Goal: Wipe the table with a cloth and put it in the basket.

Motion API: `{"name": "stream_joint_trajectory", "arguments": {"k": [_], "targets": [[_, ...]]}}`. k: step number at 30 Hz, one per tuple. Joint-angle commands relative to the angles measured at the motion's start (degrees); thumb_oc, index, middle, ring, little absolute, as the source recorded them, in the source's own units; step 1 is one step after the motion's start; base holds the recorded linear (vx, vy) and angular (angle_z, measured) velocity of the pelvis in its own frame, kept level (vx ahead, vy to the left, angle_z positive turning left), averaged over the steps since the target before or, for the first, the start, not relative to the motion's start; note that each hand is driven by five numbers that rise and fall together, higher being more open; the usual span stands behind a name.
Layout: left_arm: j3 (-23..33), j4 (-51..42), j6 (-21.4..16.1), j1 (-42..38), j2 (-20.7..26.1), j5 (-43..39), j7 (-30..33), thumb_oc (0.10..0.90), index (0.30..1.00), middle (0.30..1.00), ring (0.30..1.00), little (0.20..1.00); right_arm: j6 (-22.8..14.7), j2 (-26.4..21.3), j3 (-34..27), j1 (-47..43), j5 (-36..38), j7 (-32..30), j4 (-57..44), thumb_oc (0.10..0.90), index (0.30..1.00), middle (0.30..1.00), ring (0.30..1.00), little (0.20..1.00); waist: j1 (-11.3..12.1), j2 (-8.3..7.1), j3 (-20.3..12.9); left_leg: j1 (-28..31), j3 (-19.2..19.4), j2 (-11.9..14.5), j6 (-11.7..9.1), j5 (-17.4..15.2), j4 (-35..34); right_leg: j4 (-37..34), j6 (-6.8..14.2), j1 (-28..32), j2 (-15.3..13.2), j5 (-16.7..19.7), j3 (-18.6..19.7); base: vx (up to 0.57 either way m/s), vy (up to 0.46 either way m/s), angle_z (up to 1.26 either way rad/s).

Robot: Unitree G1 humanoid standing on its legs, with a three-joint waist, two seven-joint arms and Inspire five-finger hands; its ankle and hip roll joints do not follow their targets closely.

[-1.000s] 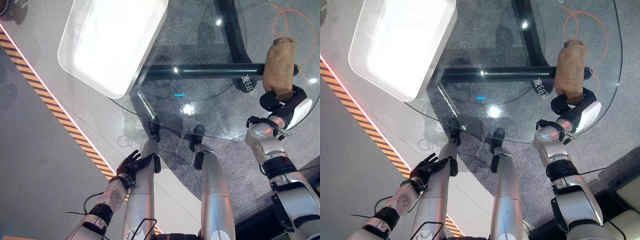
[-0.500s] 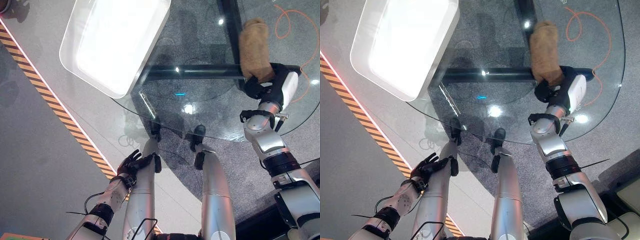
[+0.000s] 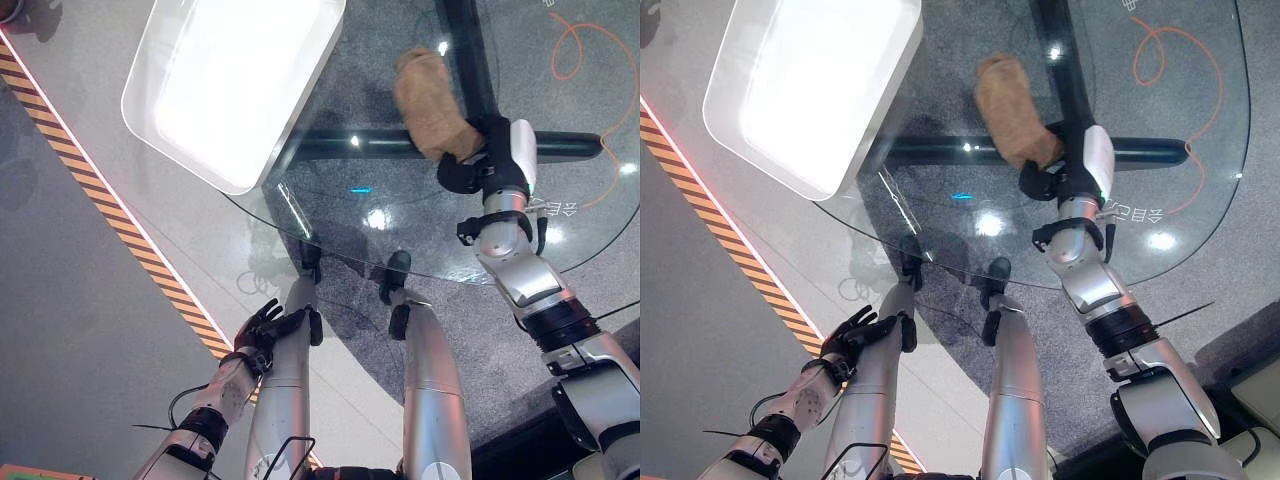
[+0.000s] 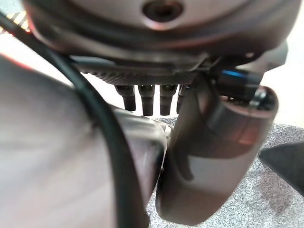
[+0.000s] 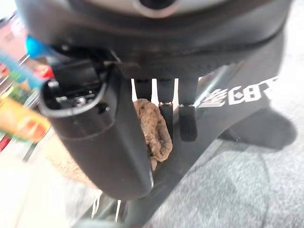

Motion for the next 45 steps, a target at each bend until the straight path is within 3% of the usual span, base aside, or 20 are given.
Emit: {"name": "stream_joint_trajectory", "arguments": {"k": [1, 13, 25, 30, 33, 34, 35, 36, 37, 38, 39, 45], "targets": [[-1.06, -0.78, 0.17, 6.51, -1.32, 1.22, -1.97, 0.800, 0.900, 0.900, 0.900, 0.900, -1.59, 2.42, 9.73, -1.06, -1.34, 11.29, -6.76, 0.100, 0.300, 0.300, 0.300, 0.200, 1.74, 0.33, -0.94, -1.70, 3.19, -4.60, 0.89, -13.06, 11.62, -12.73, 3.71, -0.45, 1.71, 9.32, -0.78, 0.00, 0.000, 0.00], [-1.90, -0.20, 0.37, 4.92, -0.97, 0.60, -1.63, 0.800, 0.900, 0.900, 0.900, 0.900, -3.17, 2.62, 16.89, -3.22, -4.63, 21.67, -8.41, 0.100, 0.300, 0.300, 0.300, 0.200, 2.19, 0.29, -0.94, -1.43, 3.57, -4.51, 0.53, -12.92, 11.65, -12.69, 4.08, -0.11, 1.06, 9.31, -1.44, 0.00, 0.000, 0.00], [-2.57, 0.04, 0.19, 4.68, -0.02, -0.18, -1.78, 0.800, 0.900, 0.900, 0.900, 0.900, -5.90, 0.23, 19.07, -2.80, -2.75, 24.96, -9.32, 0.100, 0.300, 0.300, 0.300, 0.200, 2.02, 0.18, -0.94, -1.52, 3.87, -4.38, 0.59, -12.84, 11.75, -12.76, 4.29, -0.40, 0.67, 9.80, -1.73, 0.00, -0.011, 0.07], [-2.89, -0.23, 0.33, 4.39, 0.24, -0.66, -1.38, 0.800, 0.900, 0.900, 0.900, 0.900, -5.67, -0.23, 18.42, -2.35, -0.95, 22.20, -10.18, 0.100, 0.300, 0.300, 0.300, 0.200, 1.81, 0.17, -0.94, -1.58, 4.04, -4.23, 0.51, -12.88, 11.90, -12.59, 4.38, -0.56, 0.52, 9.83, -1.80, 0.00, -0.010, 0.03], [-2.88, 0.01, 0.14, 4.46, 0.12, -0.85, -1.35, 0.800, 0.900, 0.900, 0.900, 0.900, -5.88, 0.19, 16.68, -0.89, 0.09, 16.72, -9.26, 0.100, 0.300, 0.300, 0.300, 0.200, 1.62, 0.26, -0.94, -1.49, 4.09, -4.13, 0.60, -12.98, 11.98, -12.45, 4.34, -0.59, 0.51, 9.83, -1.66, 0.02, -0.001, 0.00], [-3.25, 0.05, 0.12, 5.56, 0.00, -0.85, -1.37, 0.800, 0.900, 0.900, 0.900, 0.900, -5.81, 0.44, 16.61, 0.30, 0.01, 16.16, -9.08, 0.100, 0.300, 0.300, 0.300, 0.200, 1.79, 0.40, -0.94, 0.43, 3.76, -3.92, 0.22, -14.85, 12.49, -11.55, 4.86, 1.06, 0.73, 8.02, -1.27, 0.00, 0.005, 0.04], [-2.90, 0.02, -0.05, 4.52, -0.04, -0.98, -1.31, 0.800, 0.900, 0.900, 0.900, 0.900, -5.87, 0.31, 15.32, -0.22, -1.26, 12.92, -8.54, 0.100, 0.300, 0.300, 0.300, 0.200, 1.46, 0.38, -0.94, -1.58, 4.12, -4.07, 0.64, -13.01, 11.99, -12.30, 4.38, -0.83, 0.55, 9.83, -1.46, 0.05, 0.005, 0.05], [-3.29, 0.07, -0.06, 5.64, -0.10, -0.98, -1.34, 0.800, 0.900, 0.900, 0.900, 0.900, -5.89, 0.54, 15.52, 0.87, -1.24, 12.90, -8.50, 0.100, 0.300, 0.300, 0.300, 0.200, 1.68, 0.49, -0.94, 0.35, 3.79, -3.89, 0.25, -14.89, 12.51, -11.43, 4.88, 0.87, 0.77, 8.02, -1.13, -0.05, 0.007, 0.05], [-2.94, 0.12, -0.25, 4.59, -0.12, -1.04, -1.31, 0.800, 0.900, 0.900, 0.900, 0.900, -5.95, 0.38, 14.79, 0.11, -1.96, 11.15, -8.20, 0.100, 0.300, 0.300, 0.300, 0.200, 1.41, 0.43, -0.94, -1.61, 4.09, -4.04, 0.70, -13.03, 11.96, -12.26, 4.38, -0.92, 0.56, 9.85, -1.37, 0.06, 0.002, 0.03], [-3.46, 0.38, -0.61, 5.98, -0.45, -1.01, -1.26, 0.800, 0.900, 0.900, 0.900, 0.900, -5.86, 0.75, 13.67, 1.73, -2.05, 7.73, -7.36, 0.100, 0.300, 0.300, 0.300, 0.200, 1.55, 0.67, -0.94, 0.38, 3.76, -3.76, 0.41, -15.17, 12.68, -11.15, 4.88, 0.71, 0.81, 7.94, -0.84, 0.00, 0.000, 0.00], [-3.52, 0.46, -0.89, 6.14, -0.58, -1.02, -1.22, 0.800, 0.900, 0.900, 0.900, 0.900, -5.31, 0.84, 12.47, 2.05, -1.73, 3.99, -6.66, 0.100, 0.300, 0.300, 0.300, 0.200, 1.46, 0.72, -0.94, 0.28, 3.77, -3.70, 0.46, -15.27, 12.84, -10.96, 4.89, 0.57, 0.83, 7.90, -0.71, 0.06, -0.002, 0.01], [-3.12, 0.44, -1.55, 6.82, -1.02, -1.12, -1.09, 0.800, 0.900, 0.900, 0.900, 0.900, -4.19, 0.83, 6.45, 3.90, -2.56, -3.75, -4.18, 0.100, 0.300, 0.300, 0.300, 0.200, 0.89, 0.66, -0.94, 0.43, 3.77, -3.64, 0.74, -15.66, 12.94, -10.87, 4.90, 0.51, 1.21, 7.92, -0.22, 0.00, 0.000, 0.00]]}}
